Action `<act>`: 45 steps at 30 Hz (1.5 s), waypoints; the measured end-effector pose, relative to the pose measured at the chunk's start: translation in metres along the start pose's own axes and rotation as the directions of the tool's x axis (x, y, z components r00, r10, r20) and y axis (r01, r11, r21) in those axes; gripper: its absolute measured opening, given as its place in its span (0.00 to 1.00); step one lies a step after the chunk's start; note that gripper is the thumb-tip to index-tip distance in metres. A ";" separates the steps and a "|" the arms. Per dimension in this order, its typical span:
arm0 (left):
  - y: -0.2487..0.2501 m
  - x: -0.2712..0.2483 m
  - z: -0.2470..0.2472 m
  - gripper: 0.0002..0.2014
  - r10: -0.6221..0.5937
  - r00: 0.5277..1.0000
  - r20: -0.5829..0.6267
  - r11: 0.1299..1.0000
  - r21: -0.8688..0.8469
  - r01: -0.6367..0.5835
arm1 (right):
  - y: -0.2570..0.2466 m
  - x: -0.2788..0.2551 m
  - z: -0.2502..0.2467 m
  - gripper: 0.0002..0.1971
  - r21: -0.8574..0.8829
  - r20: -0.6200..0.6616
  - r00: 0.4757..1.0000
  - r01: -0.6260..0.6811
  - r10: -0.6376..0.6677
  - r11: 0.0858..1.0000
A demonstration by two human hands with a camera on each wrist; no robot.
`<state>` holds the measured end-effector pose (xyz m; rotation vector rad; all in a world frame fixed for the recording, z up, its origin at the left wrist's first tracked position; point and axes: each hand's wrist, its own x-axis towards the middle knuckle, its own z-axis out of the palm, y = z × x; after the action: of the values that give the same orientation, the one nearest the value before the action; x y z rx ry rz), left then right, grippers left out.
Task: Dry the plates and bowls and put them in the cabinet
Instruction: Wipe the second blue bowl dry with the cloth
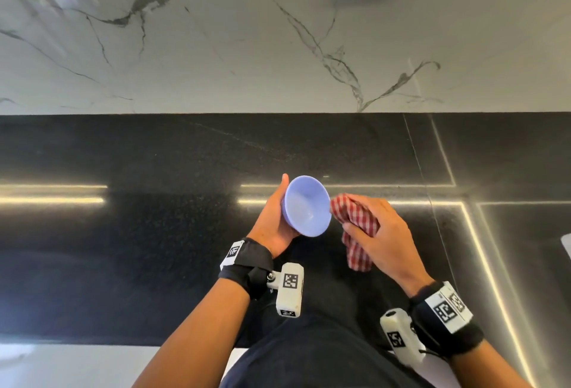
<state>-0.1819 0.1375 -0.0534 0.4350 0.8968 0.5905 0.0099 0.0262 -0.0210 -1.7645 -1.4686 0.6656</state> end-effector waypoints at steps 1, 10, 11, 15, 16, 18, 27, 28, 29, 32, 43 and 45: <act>-0.001 0.000 0.003 0.34 -0.029 0.999 0.024 0.999 0.019 0.028 | -0.007 0.004 0.000 0.26 0.004 0.013 0.997 0.079 -0.079 0.997; 0.007 0.001 0.016 0.36 -0.157 0.986 0.062 0.977 0.156 0.146 | -0.020 0.050 0.037 0.14 -0.338 0.224 0.800 0.599 -0.557 0.725; 0.009 0.000 0.015 0.35 -0.136 0.990 0.045 0.978 0.163 0.127 | -0.019 0.052 0.040 0.11 -0.392 0.213 0.779 0.621 -0.589 0.679; 0.010 0.001 0.017 0.30 -0.038 0.999 -0.024 0.974 0.224 0.043 | -0.014 0.053 0.054 0.07 -0.500 0.245 0.757 0.634 -0.606 0.589; 0.009 0.001 0.017 0.29 -0.022 0.999 -0.039 0.976 0.215 0.030 | -0.013 0.052 0.057 0.09 -0.510 0.248 0.778 0.611 -0.577 0.605; 0.006 0.003 0.014 0.28 -0.002 0.998 -0.068 0.980 0.199 0.015 | -0.014 0.047 0.059 0.12 -0.512 0.224 0.845 0.527 -0.486 0.679; -0.001 0.010 0.017 0.22 0.084 0.975 -0.208 0.990 0.132 -0.057 | -0.025 0.053 0.050 0.12 -0.028 0.396 0.909 -0.127 0.128 0.992; 0.000 0.009 0.017 0.25 0.093 0.977 -0.192 0.991 0.112 -0.073 | -0.022 0.054 0.047 0.10 0.156 0.402 0.905 -0.219 0.140 0.963; 0.002 0.008 0.017 0.31 0.102 0.977 -0.186 0.991 0.107 -0.084 | -0.021 0.054 0.044 0.08 0.335 0.392 0.904 -0.311 0.169 0.890; 0.013 0.007 0.023 0.36 0.113 0.975 -0.192 0.990 0.103 -0.095 | -0.025 0.049 0.031 0.09 0.719 0.313 0.911 -0.413 0.270 0.559; 0.019 0.002 0.033 0.20 0.065 0.997 -0.031 0.996 0.068 -0.063 | -0.027 0.047 0.026 0.14 0.318 -0.085 0.991 0.123 -0.101 0.940; 0.020 0.001 0.037 0.15 0.053 0.999 0.011 0.999 0.010 -0.053 | -0.024 0.047 0.039 0.15 0.042 -0.044 0.951 0.308 -0.306 0.950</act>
<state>-0.1563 0.1493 -0.0220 0.4720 0.8800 0.6320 -0.0245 0.0822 -0.0223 -1.4596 -1.6422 0.4985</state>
